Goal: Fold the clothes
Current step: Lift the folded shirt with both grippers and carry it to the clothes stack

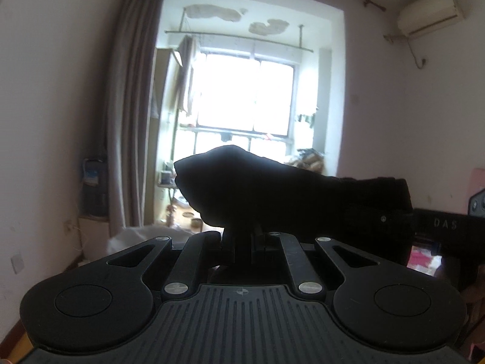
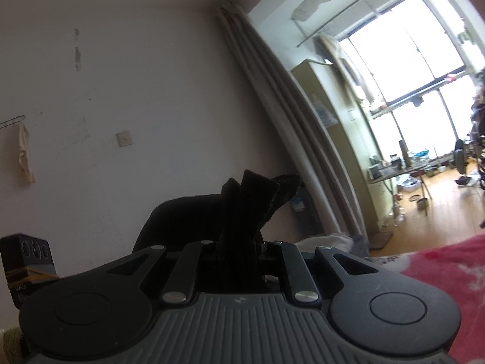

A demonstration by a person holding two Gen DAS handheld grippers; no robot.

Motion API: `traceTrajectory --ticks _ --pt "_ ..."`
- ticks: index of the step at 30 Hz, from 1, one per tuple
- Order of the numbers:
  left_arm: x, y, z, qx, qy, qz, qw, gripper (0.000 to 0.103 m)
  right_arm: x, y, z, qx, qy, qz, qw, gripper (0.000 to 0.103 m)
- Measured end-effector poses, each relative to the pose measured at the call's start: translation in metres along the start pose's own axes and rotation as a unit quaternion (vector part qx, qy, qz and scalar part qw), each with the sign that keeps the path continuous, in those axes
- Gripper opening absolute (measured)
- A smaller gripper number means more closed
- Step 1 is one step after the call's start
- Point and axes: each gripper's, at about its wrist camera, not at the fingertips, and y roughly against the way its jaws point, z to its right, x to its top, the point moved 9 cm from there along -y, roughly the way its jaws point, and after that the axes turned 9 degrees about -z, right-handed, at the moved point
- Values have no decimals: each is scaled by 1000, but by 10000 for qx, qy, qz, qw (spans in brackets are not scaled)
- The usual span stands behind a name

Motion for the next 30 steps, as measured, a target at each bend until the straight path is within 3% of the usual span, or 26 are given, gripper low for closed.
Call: traceTrajectory --ticks 8,14,21,30 --pt "21 25 -43 291 284 403 9984 6 33 -56 -51 313 550 -514 9967 14" --pt "20 35 -73 420 342 462 9975 6 10 -87 -76 514 448 -729 9950 14" --pt "-27 23 -104 492 595 53 9970 6 -44 -114 -64 648 -354 -894 9933 14" --pt "-101 -41 -135 407 1139 -695 9902 6 -116 -145 -10 211 -835 -1475 9853 14"
